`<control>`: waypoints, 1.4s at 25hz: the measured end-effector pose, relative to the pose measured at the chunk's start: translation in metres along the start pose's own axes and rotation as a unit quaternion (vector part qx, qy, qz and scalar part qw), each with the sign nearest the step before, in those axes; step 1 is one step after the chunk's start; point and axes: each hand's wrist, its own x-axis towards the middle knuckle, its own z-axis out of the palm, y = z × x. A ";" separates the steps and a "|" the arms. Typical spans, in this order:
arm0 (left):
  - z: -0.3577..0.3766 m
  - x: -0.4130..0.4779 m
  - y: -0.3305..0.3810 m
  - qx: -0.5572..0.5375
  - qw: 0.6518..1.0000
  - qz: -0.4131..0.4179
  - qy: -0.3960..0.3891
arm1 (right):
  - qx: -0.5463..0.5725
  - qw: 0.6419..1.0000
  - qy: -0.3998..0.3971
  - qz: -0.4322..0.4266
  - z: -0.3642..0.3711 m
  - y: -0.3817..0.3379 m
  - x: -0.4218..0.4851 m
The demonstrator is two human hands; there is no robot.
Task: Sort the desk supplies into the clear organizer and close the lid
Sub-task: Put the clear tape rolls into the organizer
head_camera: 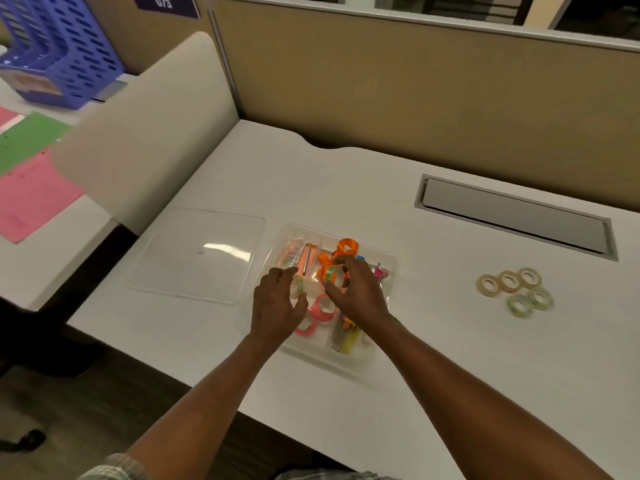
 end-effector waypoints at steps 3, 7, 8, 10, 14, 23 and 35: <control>-0.008 -0.002 -0.027 0.050 0.998 -0.034 0.000 | -0.032 0.997 -0.043 -0.049 0.027 -0.019 0.014; -0.012 -0.005 -0.050 0.103 0.994 -0.044 -0.019 | -0.085 0.989 -0.091 -0.076 0.061 -0.033 0.023; -0.011 -0.006 -0.054 0.111 0.993 -0.042 -0.025 | -0.093 0.988 -0.100 -0.074 0.068 -0.034 0.024; -0.011 -0.007 -0.058 0.129 0.990 -0.036 -0.035 | -0.110 0.985 -0.117 -0.070 0.079 -0.033 0.024; -0.009 -0.006 -0.057 0.146 0.987 -0.036 -0.051 | -0.149 0.978 -0.129 -0.067 0.088 -0.029 0.025; 0.003 0.011 -0.021 0.113 0.992 -0.009 -0.048 | -0.128 0.986 -0.088 -0.066 0.043 -0.014 0.018; 0.078 0.033 0.156 0.028 0.987 0.133 -0.083 | -0.138 0.988 0.032 0.053 -0.116 0.091 -0.036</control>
